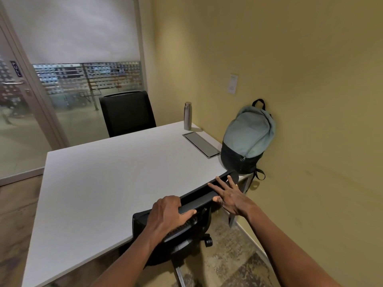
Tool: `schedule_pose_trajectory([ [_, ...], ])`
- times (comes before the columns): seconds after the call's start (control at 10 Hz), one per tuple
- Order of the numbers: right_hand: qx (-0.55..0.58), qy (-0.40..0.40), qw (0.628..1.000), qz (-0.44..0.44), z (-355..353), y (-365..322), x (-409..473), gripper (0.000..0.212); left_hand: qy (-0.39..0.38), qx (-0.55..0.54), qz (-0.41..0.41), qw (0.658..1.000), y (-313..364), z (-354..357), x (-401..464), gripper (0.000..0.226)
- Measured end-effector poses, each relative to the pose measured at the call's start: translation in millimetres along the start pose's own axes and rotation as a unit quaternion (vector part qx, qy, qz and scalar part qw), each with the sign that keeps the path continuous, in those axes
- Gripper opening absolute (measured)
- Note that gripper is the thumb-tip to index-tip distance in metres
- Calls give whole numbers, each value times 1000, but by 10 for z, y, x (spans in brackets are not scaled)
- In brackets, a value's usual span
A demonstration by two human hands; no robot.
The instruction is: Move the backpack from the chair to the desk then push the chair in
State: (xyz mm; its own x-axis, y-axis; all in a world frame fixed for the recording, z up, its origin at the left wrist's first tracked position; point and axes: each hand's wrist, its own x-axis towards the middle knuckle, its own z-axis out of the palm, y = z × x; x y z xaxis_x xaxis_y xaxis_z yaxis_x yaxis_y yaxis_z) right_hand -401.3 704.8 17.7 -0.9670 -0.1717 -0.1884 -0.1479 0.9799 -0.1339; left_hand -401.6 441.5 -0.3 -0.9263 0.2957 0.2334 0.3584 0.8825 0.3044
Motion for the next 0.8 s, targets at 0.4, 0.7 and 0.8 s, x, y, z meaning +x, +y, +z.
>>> schedule_pose_trajectory([
  [0.4,-35,22,999,27,14,-103,-96,62,1,-39,1,999,-36,17,-17,68],
  [0.7,73,123,981,130,114,-563,-396,75,-51,-107,-14,993,-398,-153,-226,84],
  [0.8,82,188,968,143,119,-863,-476,76,-53,-119,13,991,-598,-294,-305,82],
])
